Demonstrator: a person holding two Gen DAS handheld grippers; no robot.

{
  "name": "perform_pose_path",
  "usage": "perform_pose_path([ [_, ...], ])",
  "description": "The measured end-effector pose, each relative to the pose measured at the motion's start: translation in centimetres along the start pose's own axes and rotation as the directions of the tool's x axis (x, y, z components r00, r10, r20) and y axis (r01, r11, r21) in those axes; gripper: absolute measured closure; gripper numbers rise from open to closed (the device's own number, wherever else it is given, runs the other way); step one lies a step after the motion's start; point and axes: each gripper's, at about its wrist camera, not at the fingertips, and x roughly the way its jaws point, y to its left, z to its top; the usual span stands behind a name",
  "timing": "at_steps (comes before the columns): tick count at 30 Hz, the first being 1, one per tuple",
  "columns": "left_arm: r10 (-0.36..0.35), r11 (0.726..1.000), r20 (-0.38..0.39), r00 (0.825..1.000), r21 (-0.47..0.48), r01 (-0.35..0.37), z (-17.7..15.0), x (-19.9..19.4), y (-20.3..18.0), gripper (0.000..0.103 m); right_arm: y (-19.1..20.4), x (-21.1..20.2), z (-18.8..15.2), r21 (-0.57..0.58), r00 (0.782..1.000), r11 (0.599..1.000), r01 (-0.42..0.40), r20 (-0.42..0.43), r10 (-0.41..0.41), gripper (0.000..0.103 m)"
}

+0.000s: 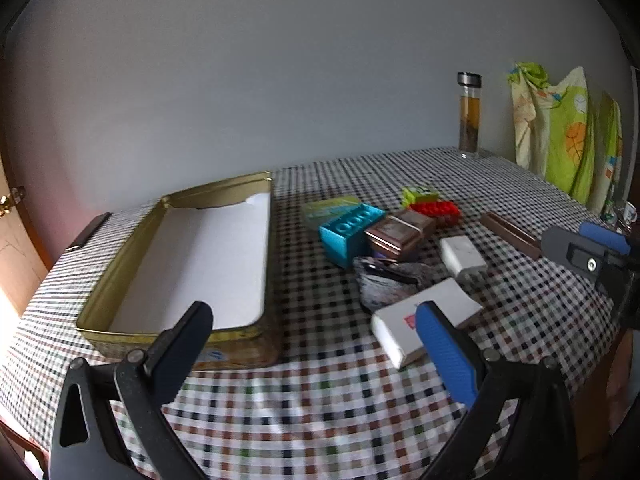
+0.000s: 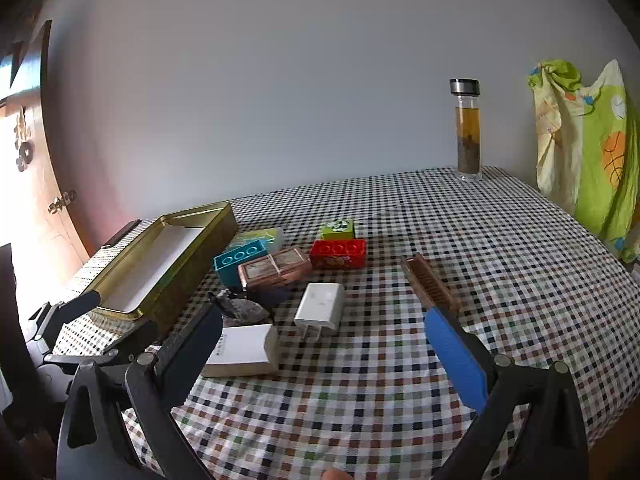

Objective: Organize rigid objects
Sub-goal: 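Grasp the white box with the red seal in the left tool, then close the right tool on the white charger and lift it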

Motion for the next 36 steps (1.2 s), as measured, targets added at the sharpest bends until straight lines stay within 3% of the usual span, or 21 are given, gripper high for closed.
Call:
perform_pose_path([
  [11,-0.132,0.989,-0.118,0.984,0.044,0.138,-0.2,3.7,-5.2,0.000,-2.8,1.0,-0.8,0.051,0.999,0.998,0.036,-0.022,-0.035,0.000],
  [20,-0.151,0.986,-0.229,0.962,0.038,0.163,0.4,5.7,-6.3,0.001,-4.5,1.5,-1.4,0.086,0.998,0.995,0.051,-0.040,-0.048,0.000],
  [22,-0.171,0.984,-0.249,0.953,0.007,0.178,0.5,6.3,-5.9,0.012,-4.5,1.6,-1.5,0.084,0.998,0.995,0.052,-0.043,-0.048,0.000],
  [24,-0.186,0.981,-0.259,0.948,-0.005,0.192,0.2,6.5,-5.7,0.015,-4.5,1.8,-1.5,0.084,0.998,0.995,0.052,-0.046,-0.048,0.000],
  [32,-0.169,0.984,-0.180,0.969,0.017,0.175,-0.2,4.7,-4.2,0.015,-3.5,3.2,-0.9,0.042,0.996,0.997,0.065,-0.059,-0.062,0.000],
  [36,-0.137,0.989,-0.149,0.979,0.027,0.143,0.0,4.3,-3.4,0.015,-2.4,5.5,-0.2,-0.014,0.988,0.995,0.097,-0.120,-0.097,0.001],
])
